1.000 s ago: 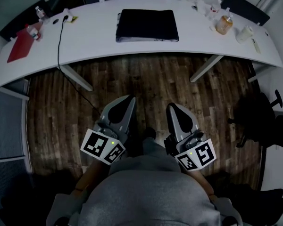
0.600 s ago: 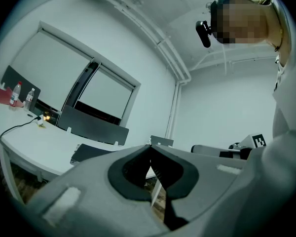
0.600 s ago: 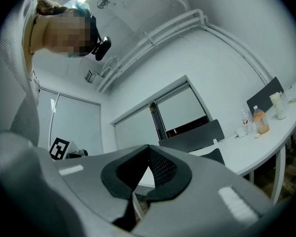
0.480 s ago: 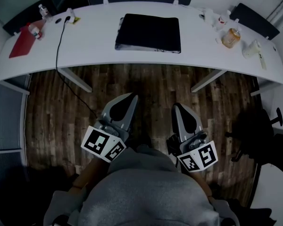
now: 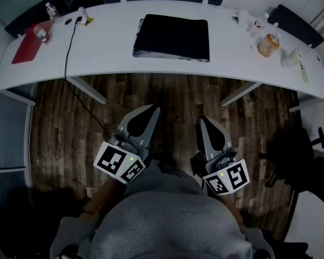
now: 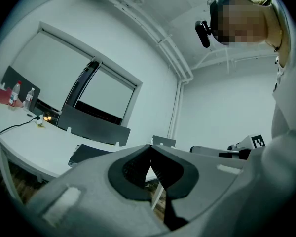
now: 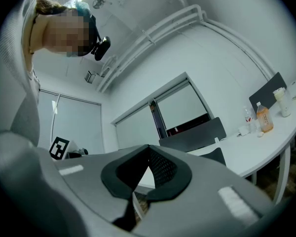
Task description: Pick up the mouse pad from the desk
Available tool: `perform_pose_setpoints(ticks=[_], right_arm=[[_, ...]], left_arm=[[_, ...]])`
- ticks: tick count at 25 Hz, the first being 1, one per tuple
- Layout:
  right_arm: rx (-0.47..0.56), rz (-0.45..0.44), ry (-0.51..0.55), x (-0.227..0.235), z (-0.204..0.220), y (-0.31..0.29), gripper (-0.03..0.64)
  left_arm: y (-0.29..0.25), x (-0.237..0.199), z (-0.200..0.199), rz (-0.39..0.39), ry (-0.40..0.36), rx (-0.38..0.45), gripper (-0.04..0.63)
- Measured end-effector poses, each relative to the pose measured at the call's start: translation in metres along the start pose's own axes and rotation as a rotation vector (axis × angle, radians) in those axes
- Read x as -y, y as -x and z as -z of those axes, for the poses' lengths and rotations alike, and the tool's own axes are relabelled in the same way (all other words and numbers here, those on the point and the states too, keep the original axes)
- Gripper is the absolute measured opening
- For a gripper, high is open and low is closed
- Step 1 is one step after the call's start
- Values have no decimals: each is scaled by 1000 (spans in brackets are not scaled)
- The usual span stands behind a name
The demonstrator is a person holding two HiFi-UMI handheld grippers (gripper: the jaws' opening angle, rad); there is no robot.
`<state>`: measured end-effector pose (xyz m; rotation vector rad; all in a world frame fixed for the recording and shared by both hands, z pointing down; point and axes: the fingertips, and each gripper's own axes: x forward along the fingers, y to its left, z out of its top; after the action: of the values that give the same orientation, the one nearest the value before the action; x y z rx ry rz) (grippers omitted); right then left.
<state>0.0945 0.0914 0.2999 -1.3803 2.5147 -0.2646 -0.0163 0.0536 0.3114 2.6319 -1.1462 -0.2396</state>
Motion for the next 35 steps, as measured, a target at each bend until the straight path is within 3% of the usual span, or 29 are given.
perform_pose_setpoints(ticks=[9,21,35], right_arm=[[-2,-13,-4,2,0,0,0],[-21,-59,-48,4,11,-7,0],[14,-10,-16,40,-5,-31,0]], left_arm=[[-5,3,-1,7,-4,3,-2],[17,-17,3,-110,-6,10,-2],[-37,-35,-12,-52,-17,35,-2]])
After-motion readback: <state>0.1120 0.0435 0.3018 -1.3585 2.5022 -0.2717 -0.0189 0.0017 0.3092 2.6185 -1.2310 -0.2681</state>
